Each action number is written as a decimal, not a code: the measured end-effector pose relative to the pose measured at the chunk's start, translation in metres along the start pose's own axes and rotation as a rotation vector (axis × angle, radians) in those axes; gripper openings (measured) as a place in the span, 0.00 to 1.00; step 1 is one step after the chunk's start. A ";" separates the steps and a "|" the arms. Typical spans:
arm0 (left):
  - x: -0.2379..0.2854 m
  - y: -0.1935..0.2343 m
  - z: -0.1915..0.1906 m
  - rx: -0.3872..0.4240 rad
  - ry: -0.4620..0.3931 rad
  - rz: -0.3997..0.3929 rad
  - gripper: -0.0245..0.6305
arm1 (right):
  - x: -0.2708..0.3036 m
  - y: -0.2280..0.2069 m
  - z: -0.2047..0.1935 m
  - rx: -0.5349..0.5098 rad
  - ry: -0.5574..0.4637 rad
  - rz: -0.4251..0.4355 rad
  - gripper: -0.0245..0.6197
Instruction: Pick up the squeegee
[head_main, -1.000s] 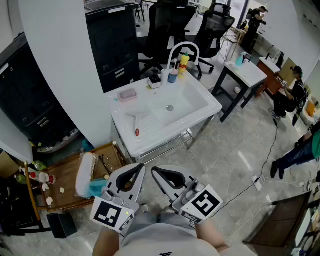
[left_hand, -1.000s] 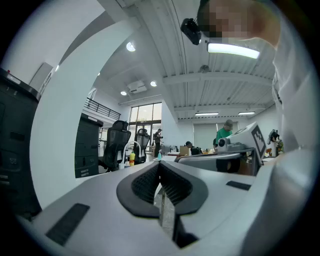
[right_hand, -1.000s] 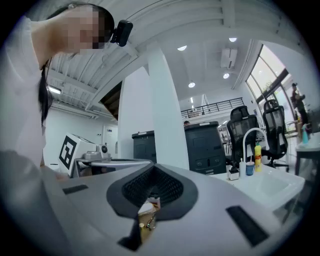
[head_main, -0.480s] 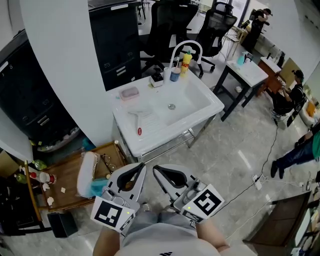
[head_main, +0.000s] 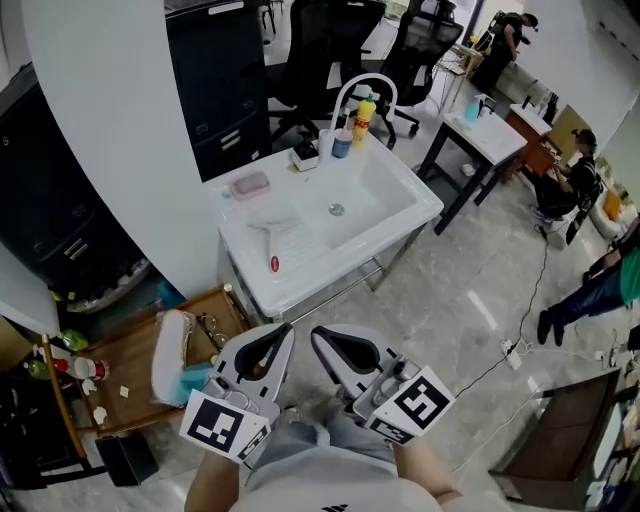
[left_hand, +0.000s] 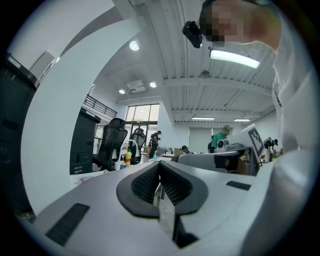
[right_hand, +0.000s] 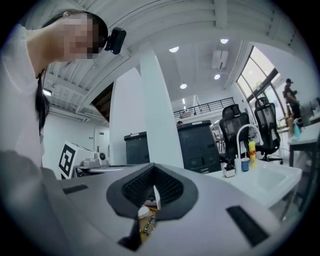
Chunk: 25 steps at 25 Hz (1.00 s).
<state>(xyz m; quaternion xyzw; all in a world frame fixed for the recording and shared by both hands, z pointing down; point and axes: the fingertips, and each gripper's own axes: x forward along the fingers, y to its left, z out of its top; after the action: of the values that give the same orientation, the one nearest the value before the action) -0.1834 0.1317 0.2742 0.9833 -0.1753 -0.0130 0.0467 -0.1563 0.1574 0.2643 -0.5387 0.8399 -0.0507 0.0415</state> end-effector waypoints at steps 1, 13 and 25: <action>0.003 0.002 -0.001 0.001 0.005 0.002 0.06 | 0.001 -0.004 0.000 -0.001 -0.001 -0.003 0.05; 0.069 0.034 0.003 0.027 -0.005 0.147 0.06 | 0.028 -0.076 0.006 -0.019 0.001 0.113 0.05; 0.138 0.053 0.006 0.016 -0.015 0.322 0.06 | 0.046 -0.155 0.018 -0.007 0.032 0.279 0.05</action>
<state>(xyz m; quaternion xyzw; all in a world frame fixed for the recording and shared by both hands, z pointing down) -0.0719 0.0338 0.2717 0.9427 -0.3310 -0.0112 0.0392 -0.0339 0.0510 0.2659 -0.4159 0.9075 -0.0500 0.0327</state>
